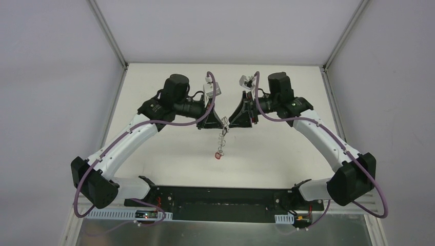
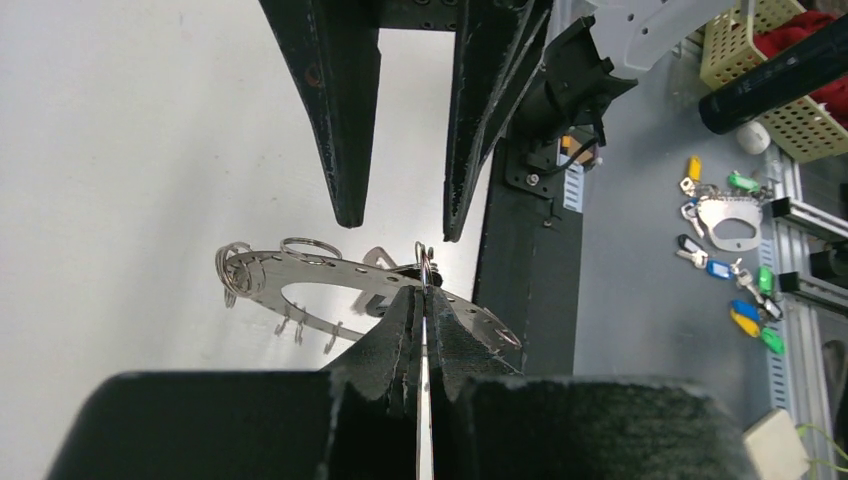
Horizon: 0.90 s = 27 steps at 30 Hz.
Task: Put the keys on the keyring
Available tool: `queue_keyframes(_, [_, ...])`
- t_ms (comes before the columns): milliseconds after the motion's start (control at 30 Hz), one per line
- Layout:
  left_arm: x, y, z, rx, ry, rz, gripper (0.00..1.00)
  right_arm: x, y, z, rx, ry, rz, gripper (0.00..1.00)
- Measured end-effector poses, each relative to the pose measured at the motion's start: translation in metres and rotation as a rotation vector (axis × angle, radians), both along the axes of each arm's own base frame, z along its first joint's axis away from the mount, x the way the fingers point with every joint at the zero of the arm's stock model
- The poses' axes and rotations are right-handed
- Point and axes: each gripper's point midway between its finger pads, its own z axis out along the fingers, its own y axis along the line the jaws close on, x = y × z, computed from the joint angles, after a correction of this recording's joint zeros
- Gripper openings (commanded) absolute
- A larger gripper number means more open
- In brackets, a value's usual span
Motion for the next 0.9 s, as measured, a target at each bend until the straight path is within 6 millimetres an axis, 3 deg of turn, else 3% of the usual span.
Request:
queue_keyframes(433, [0.001, -0.009, 0.007, -0.065, 0.058, 0.011, 0.0, -0.009, -0.003, 0.016, 0.034, -0.039, 0.013, 0.3])
queue_keyframes(900, [0.003, -0.012, 0.009, -0.088, 0.093, 0.01, 0.0, -0.012, -0.001, 0.015, 0.036, -0.036, 0.026, 0.04])
